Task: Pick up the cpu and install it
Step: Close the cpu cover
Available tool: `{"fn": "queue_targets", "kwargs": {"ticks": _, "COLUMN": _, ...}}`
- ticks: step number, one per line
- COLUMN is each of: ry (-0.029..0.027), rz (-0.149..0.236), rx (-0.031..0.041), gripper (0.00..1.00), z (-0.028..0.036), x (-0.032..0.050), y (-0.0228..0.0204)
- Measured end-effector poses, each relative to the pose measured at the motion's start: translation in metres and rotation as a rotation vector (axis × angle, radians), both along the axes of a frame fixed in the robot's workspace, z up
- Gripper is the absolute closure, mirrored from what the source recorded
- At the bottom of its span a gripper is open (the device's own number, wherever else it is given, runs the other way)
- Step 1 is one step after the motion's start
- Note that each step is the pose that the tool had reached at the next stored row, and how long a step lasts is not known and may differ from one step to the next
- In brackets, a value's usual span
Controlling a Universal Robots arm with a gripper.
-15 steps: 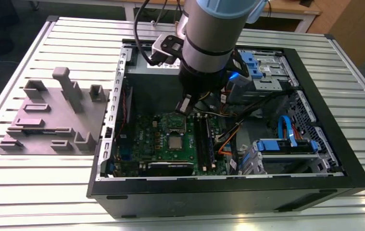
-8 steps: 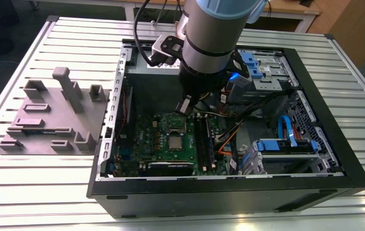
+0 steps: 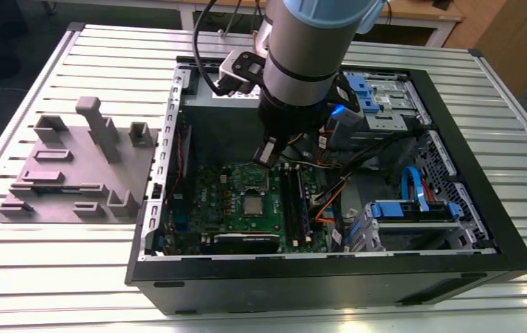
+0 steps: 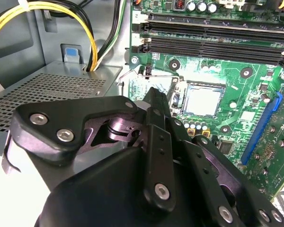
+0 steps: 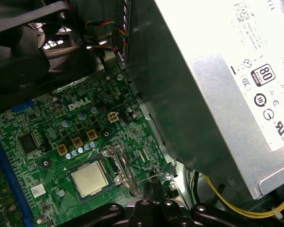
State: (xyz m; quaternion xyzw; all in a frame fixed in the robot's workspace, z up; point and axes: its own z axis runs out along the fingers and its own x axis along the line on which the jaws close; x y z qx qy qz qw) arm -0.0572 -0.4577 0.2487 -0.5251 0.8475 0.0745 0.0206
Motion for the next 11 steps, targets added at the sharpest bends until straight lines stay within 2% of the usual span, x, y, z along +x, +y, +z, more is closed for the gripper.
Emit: {"fn": "queue_targets", "kwargs": {"ticks": 11, "ry": 0.0, "rz": 0.0, "rx": 0.0, "gripper": 0.89, "z": 0.0, "x": 0.0, "y": -0.0035}}
